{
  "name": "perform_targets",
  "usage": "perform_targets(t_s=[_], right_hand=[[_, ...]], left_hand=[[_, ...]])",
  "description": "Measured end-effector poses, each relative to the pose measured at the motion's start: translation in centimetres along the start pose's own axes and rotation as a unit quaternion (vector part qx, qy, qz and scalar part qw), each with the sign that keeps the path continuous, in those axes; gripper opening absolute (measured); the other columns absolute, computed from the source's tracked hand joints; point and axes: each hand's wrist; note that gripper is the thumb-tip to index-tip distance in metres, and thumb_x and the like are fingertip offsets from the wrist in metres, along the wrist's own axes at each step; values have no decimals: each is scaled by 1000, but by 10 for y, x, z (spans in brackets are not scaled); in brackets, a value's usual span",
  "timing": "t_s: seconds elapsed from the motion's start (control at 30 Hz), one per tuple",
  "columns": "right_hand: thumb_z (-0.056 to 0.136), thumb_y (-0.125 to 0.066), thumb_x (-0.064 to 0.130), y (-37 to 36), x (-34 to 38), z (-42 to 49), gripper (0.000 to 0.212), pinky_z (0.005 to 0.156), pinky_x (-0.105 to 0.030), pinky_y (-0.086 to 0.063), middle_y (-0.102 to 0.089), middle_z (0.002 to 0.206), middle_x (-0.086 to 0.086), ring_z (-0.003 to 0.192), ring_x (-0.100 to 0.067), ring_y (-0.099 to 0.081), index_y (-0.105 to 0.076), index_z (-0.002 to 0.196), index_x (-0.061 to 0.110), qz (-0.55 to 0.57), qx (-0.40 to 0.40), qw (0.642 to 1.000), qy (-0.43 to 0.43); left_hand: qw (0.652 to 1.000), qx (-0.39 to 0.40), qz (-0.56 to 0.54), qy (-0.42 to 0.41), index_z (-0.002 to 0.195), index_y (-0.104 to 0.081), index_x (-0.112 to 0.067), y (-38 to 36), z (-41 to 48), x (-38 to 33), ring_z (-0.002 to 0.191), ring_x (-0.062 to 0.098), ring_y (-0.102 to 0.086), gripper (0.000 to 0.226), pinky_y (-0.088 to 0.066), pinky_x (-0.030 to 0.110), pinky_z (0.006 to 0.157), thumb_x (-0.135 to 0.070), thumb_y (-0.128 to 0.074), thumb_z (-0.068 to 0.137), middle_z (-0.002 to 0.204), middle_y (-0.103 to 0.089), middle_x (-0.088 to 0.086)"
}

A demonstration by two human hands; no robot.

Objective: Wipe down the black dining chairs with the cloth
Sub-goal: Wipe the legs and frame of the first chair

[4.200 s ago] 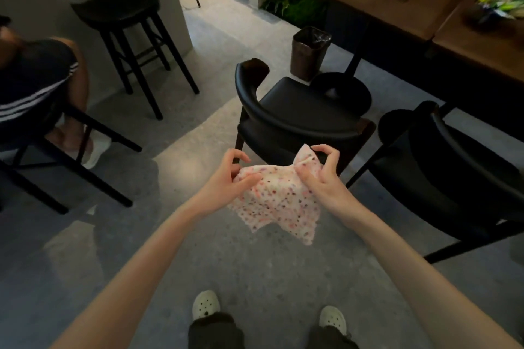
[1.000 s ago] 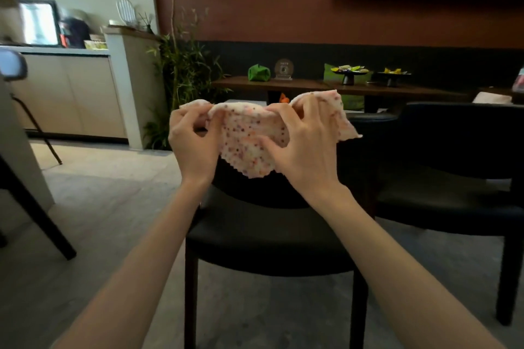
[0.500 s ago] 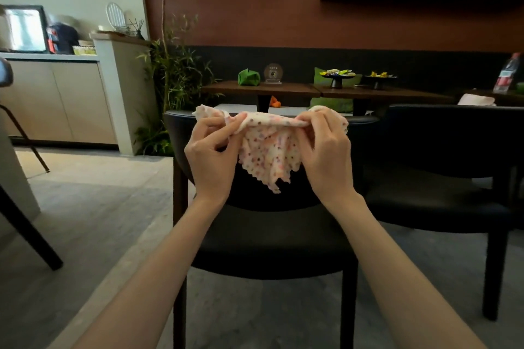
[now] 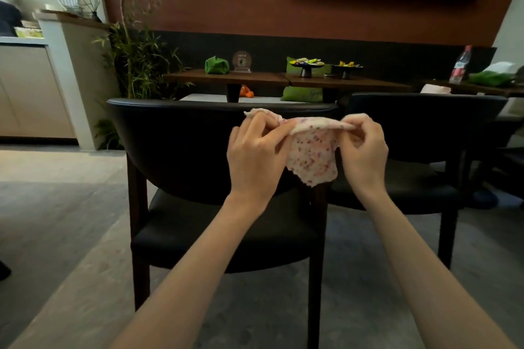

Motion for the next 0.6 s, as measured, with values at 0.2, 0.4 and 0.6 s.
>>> perform_targets(t_s=[0.2, 0.4, 0.6], right_hand=[[95, -40, 10, -64, 11, 11, 9, 76, -11, -37, -41, 102, -11, 87, -9, -44, -44, 101, 4, 88, -90, 992, 18], [97, -45, 3, -74, 9, -24, 15, 68, -15, -42, -41, 96, 3, 83, -3, -47, -34, 102, 12, 115, -39, 993, 13], [91, -54, 1, -46, 18, -46, 21, 69, -11, -37, -36, 91, 12, 79, 6, -41, -39, 96, 14, 77, 115, 987, 82]], left_hand=[[989, -30, 132, -65, 100, -72, -17, -1, -1, 15, 93, 19, -44, 21, -31, 31, 74, -33, -62, 90, 100, -62, 5], [984, -20, 162, -67, 99, -70, -11, 7, -20, 28, 85, 19, -44, 21, -31, 32, 72, -26, -57, 93, 91, -63, 4], [990, 28, 132, 30, 97, -65, -8, 27, -57, 43, 86, 22, -48, 17, -32, 30, 73, -23, -64, 89, 93, -59, 7]])
Point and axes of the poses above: each hand's wrist, its own z-axis towards the middle knuckle, its own y-axis out of the back of the hand, x = y × z
